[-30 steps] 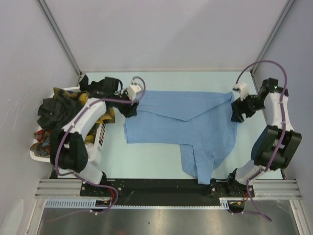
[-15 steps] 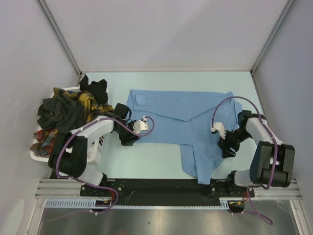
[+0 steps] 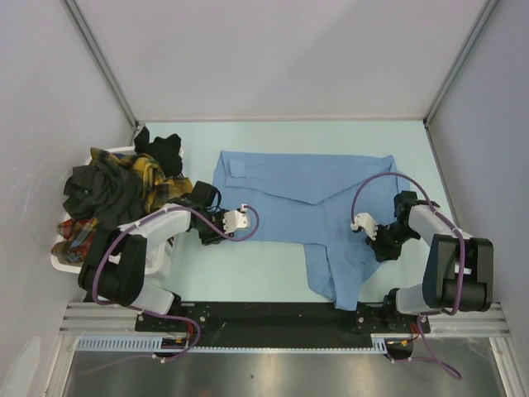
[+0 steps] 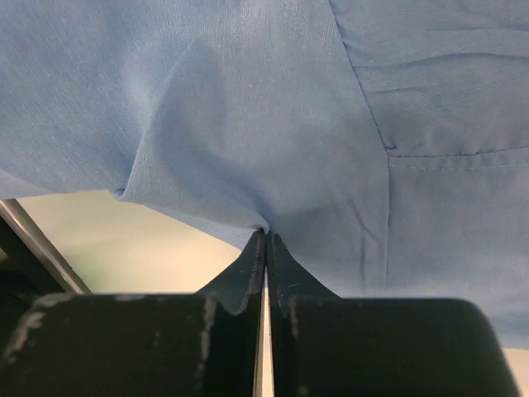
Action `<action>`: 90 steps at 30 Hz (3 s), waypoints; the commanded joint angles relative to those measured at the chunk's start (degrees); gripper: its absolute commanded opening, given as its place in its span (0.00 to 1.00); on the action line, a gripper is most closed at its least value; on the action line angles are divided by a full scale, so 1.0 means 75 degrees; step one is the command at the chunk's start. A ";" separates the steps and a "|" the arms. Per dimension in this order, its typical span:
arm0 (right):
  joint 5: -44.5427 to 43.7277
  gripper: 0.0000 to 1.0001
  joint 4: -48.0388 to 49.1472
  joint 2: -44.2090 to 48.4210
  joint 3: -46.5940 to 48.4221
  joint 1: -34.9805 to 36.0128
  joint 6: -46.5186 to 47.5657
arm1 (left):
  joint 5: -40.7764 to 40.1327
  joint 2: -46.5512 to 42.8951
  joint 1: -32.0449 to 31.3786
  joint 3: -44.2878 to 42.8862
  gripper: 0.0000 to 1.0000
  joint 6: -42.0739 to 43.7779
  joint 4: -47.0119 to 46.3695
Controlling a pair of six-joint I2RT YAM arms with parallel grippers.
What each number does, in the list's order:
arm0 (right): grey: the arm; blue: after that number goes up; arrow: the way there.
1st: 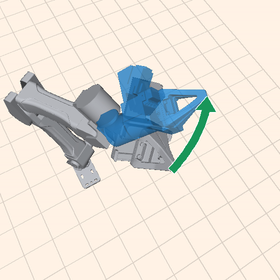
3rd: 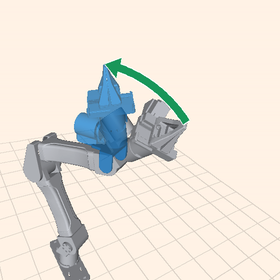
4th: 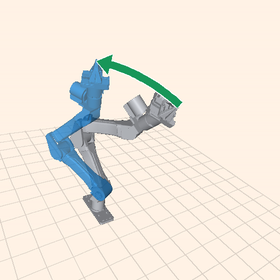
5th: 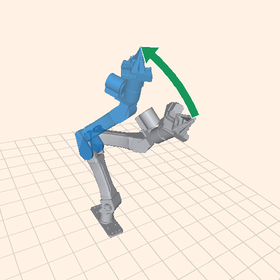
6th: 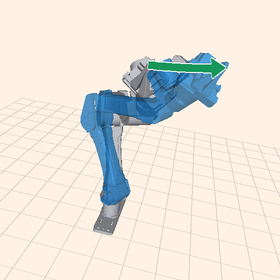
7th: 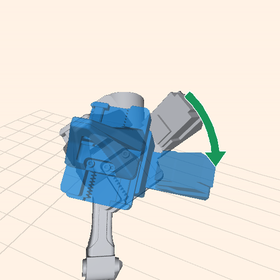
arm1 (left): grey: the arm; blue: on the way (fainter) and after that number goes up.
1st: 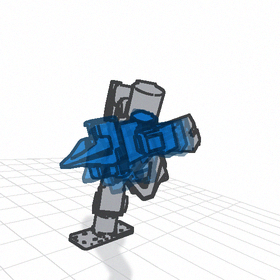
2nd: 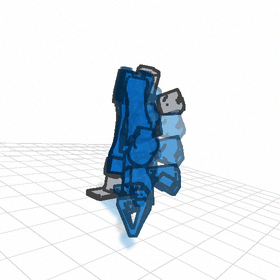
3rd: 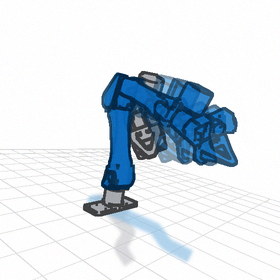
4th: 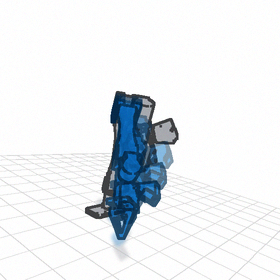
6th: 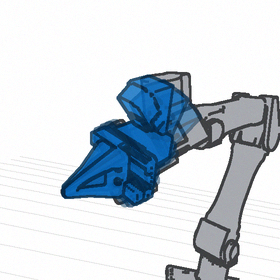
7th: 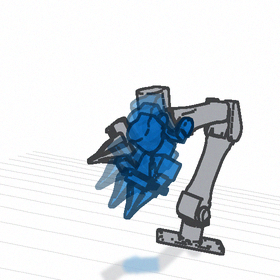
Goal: Fold and stack the long sleeve shirts
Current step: Fold the shirt
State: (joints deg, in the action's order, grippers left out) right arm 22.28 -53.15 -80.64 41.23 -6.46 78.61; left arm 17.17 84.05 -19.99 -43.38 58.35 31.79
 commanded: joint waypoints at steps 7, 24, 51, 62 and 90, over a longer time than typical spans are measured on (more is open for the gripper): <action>-0.0042 0.00 -0.0097 0.0627 0.0314 0.0006 -0.0321 | 0.0394 -0.0507 -0.0054 -0.0087 0.29 0.0540 0.0588; 0.0193 0.00 -0.1011 0.0978 0.0924 -0.0509 -0.0005 | 0.0301 0.0020 -0.0605 -0.0181 0.16 0.0271 0.0131; 0.0990 0.00 -0.1117 -0.2933 0.6103 -0.0710 -0.0508 | 0.0384 0.2444 0.0321 -0.4657 0.00 -0.0936 0.0824; 0.0720 0.00 -0.0450 -0.4142 0.6947 -0.0451 -0.0895 | -0.0612 0.3230 0.0415 -0.4787 0.00 -0.1485 -0.0147; 0.0708 0.39 -0.0178 -0.4365 0.7379 -0.1130 -0.2336 | -0.1107 0.3630 0.0462 -0.5314 0.33 -0.2529 -0.0313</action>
State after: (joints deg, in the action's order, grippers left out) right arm 27.44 -52.10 -113.16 91.55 -11.79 63.68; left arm 8.91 113.80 -17.30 -82.72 42.41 29.89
